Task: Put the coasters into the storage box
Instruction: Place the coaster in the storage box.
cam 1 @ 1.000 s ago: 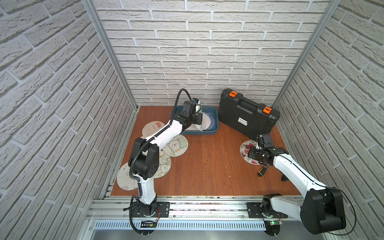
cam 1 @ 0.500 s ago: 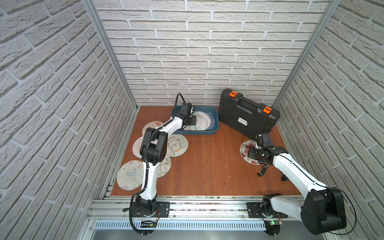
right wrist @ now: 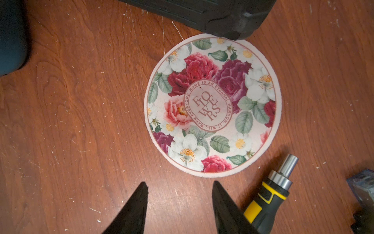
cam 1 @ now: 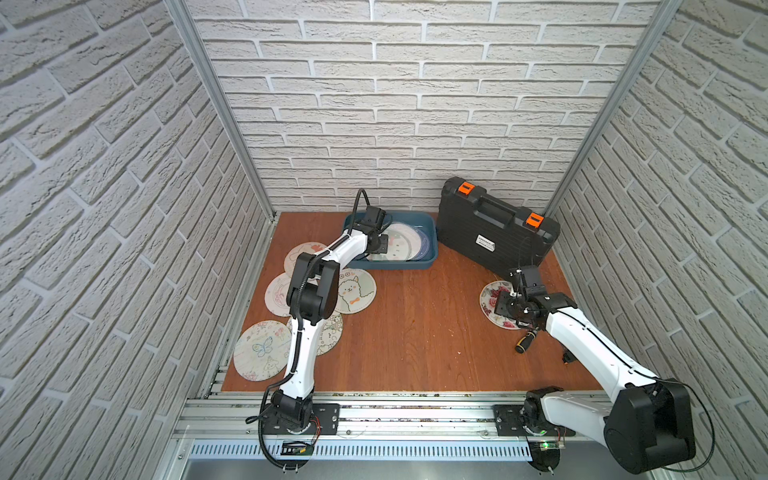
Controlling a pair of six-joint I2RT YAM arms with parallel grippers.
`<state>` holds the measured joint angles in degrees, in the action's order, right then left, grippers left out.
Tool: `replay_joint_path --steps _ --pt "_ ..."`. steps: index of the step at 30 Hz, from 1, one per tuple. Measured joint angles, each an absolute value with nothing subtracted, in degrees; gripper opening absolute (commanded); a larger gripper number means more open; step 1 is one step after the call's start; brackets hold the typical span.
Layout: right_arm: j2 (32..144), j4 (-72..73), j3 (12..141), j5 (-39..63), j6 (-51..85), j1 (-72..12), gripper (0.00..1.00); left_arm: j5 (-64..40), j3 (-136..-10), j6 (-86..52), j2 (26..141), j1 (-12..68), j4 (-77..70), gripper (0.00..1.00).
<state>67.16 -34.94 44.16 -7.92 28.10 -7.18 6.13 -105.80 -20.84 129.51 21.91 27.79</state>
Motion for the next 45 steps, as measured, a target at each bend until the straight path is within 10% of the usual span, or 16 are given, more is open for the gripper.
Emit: replay_joint_path --steps 9,20,45 --pt "67.18 -33.58 44.16 -7.94 28.1 -7.49 0.53 10.5 -105.8 -19.92 129.73 21.91 29.82 0.07" --pt "68.53 -31.83 44.14 -7.97 28.08 -7.75 0.53 14.24 -105.8 -18.87 129.73 22.13 31.75 0.98" --pt "74.67 -28.05 44.16 -5.26 28.14 -7.79 0.53 12.16 -95.66 -15.25 112.42 38.3 26.39 0.98"
